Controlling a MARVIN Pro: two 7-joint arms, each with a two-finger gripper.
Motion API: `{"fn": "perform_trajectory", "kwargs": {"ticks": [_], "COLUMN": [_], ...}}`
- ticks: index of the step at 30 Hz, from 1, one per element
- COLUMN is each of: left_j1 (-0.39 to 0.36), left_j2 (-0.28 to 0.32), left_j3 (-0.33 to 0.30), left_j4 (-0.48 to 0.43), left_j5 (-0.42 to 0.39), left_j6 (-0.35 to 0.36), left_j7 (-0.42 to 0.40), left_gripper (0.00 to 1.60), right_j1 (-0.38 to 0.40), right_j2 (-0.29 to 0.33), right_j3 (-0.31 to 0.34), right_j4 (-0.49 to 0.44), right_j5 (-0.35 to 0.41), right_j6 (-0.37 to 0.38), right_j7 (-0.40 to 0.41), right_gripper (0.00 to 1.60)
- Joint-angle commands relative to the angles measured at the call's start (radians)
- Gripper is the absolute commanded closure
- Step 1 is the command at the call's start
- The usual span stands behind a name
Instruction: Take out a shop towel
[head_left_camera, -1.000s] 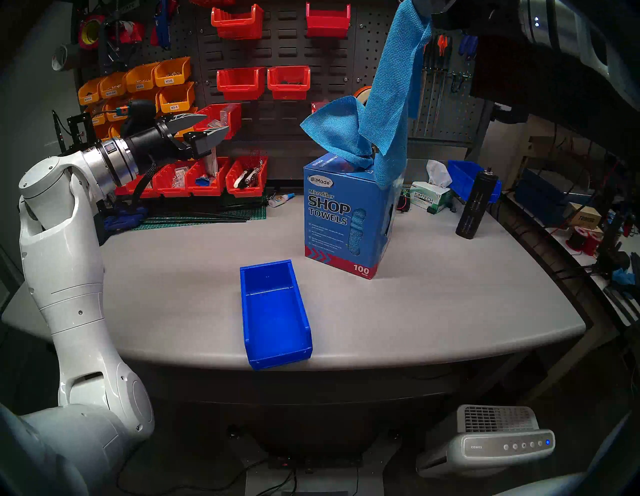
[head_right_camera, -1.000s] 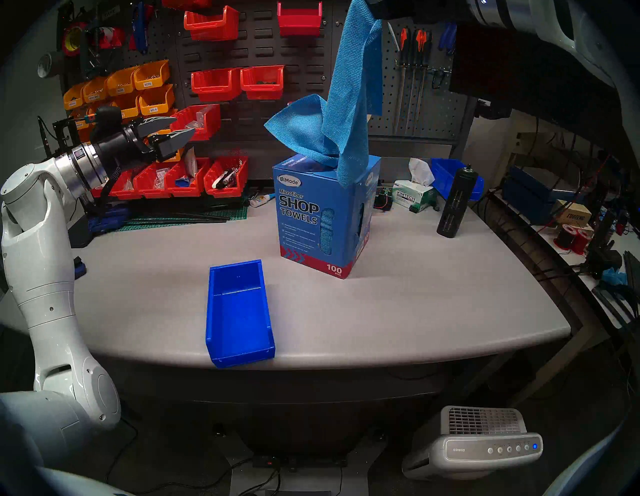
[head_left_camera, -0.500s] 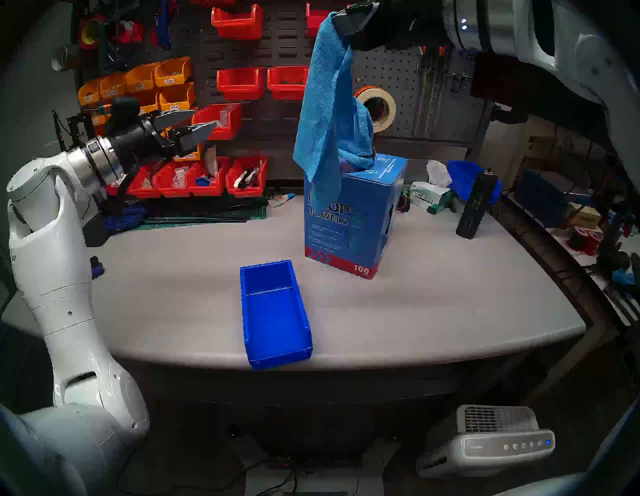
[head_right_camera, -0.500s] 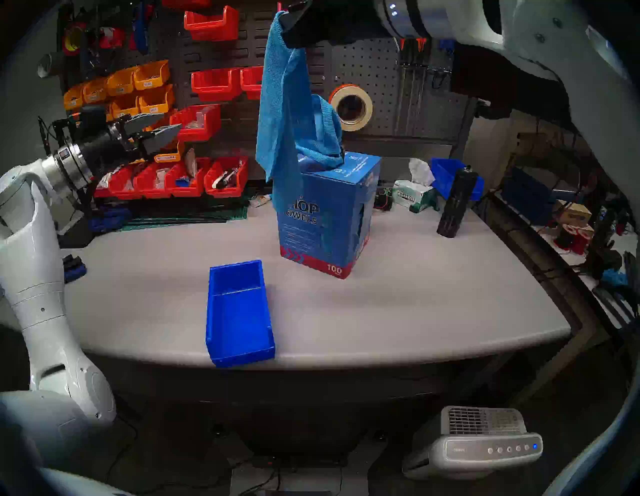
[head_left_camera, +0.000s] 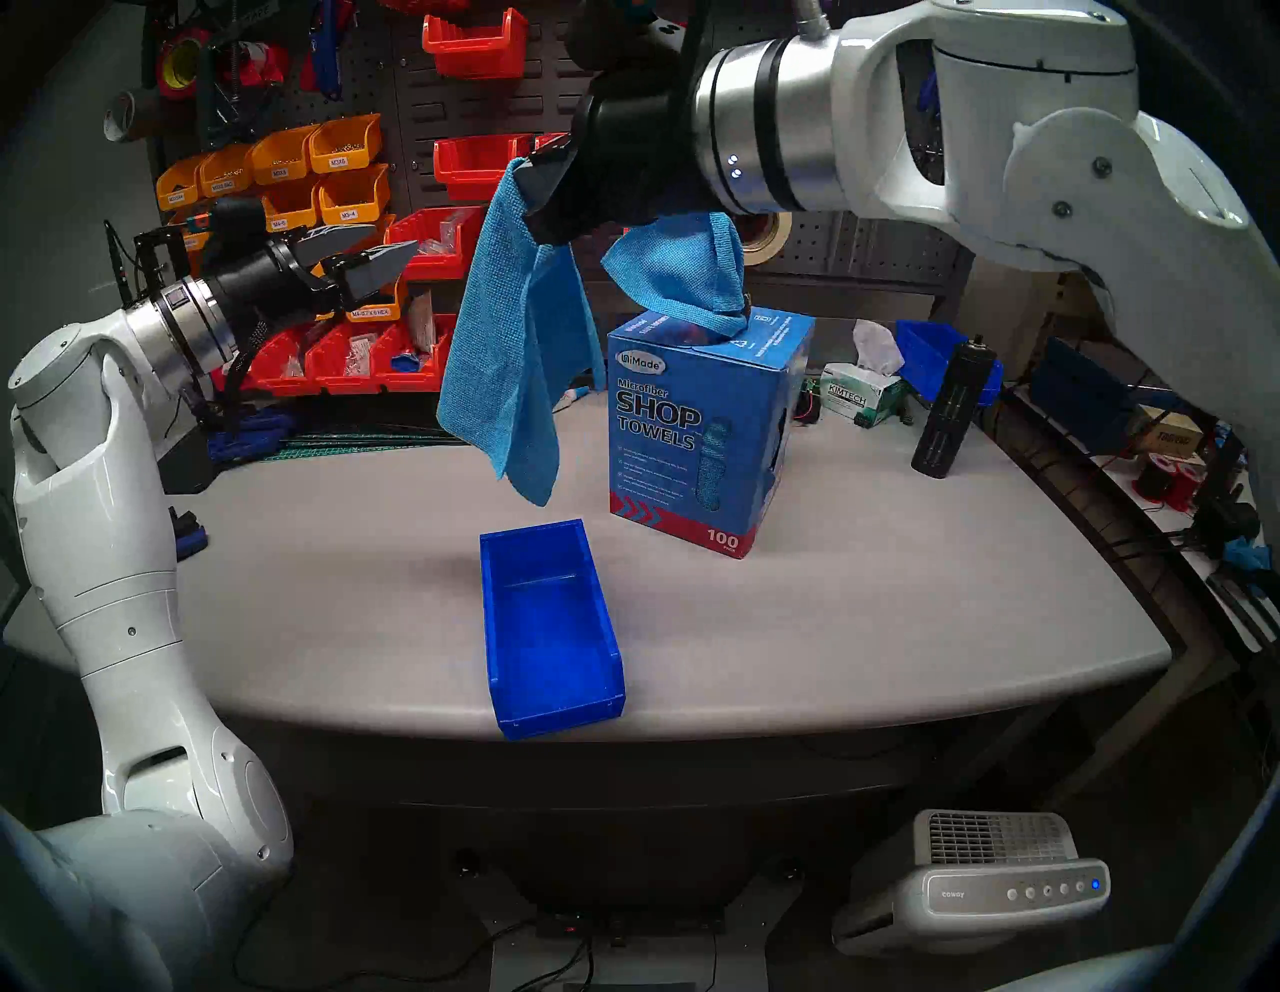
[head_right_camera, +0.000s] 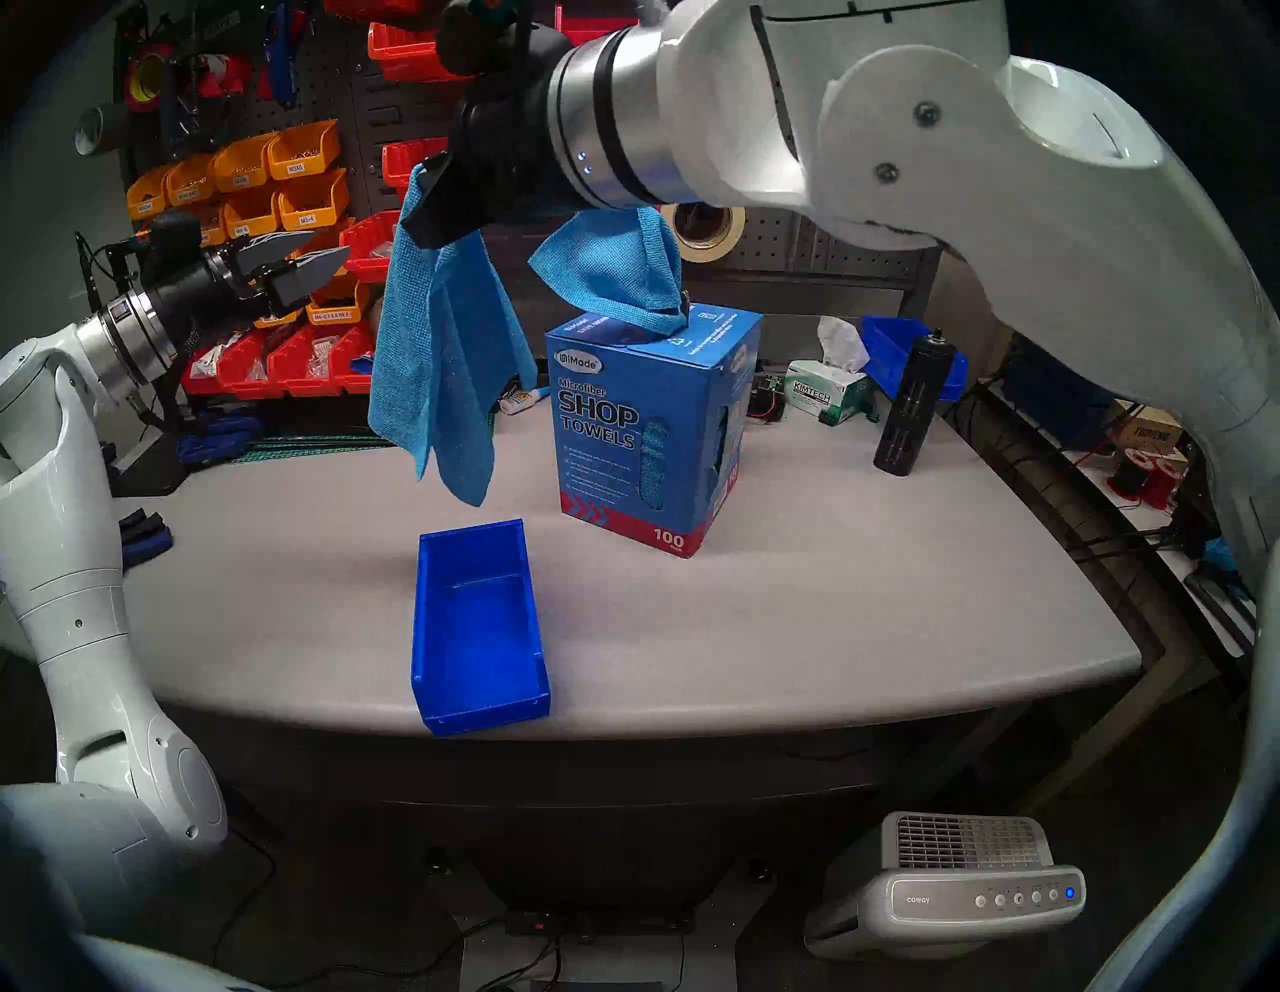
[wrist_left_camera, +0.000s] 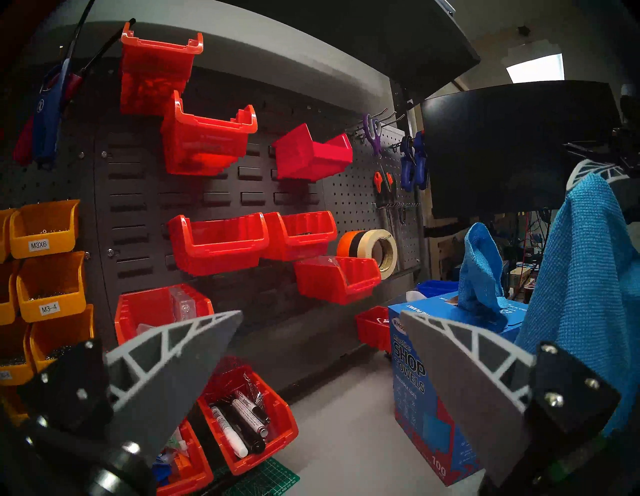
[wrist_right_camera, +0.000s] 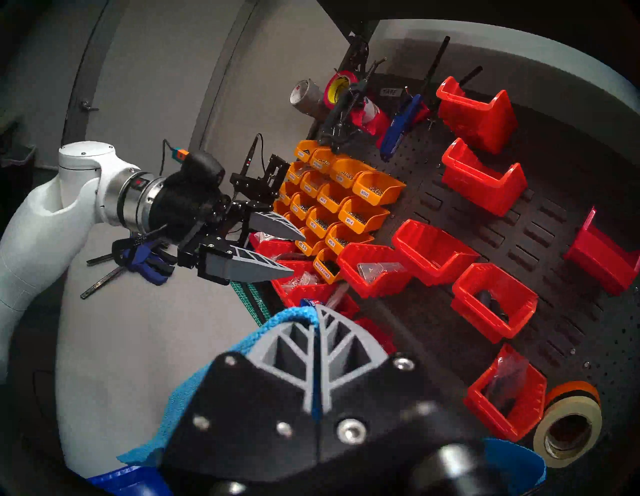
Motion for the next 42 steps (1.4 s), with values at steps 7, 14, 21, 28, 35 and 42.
{"fn": "perform_trajectory", "kwargs": {"ticks": [7,14,21,28,35,42], "left_j1": [0.017,0.056,0.080,0.080,0.094,0.100], "left_j2": [0.051,0.075,0.085,0.095,0.101,0.107], "left_j3": [-0.033,-0.067,-0.083,-0.096,-0.103,-0.102], "left_j4": [0.013,0.025,0.024,0.023,0.022,0.026], "left_j5": [-0.061,-0.082,-0.103,-0.115,-0.130,-0.143], "left_j6": [-0.033,-0.048,-0.056,-0.051,-0.052,-0.056], "left_j7": [-0.088,-0.101,-0.102,-0.098,-0.100,-0.095], "left_gripper": [0.00,0.00,0.00,0.00,0.00,0.00], "right_j1": [-0.056,-0.089,-0.109,-0.100,-0.103,-0.101], "right_j2": [-0.106,-0.083,-0.156,-0.225,-0.258,-0.273], "right_j3": [-0.025,-0.036,-0.058,-0.073,-0.090,-0.099], "right_j4": [0.019,-0.032,-0.006,0.051,0.081,0.090], "right_j5": [0.086,0.149,0.186,0.180,0.181,0.184], "right_j6": [-0.045,-0.073,-0.103,-0.109,-0.110,-0.114], "right_j7": [-0.200,-0.326,-0.428,-0.433,-0.451,-0.461], "right_gripper": [1.60,1.60,1.60,1.60,1.60,1.60]}}
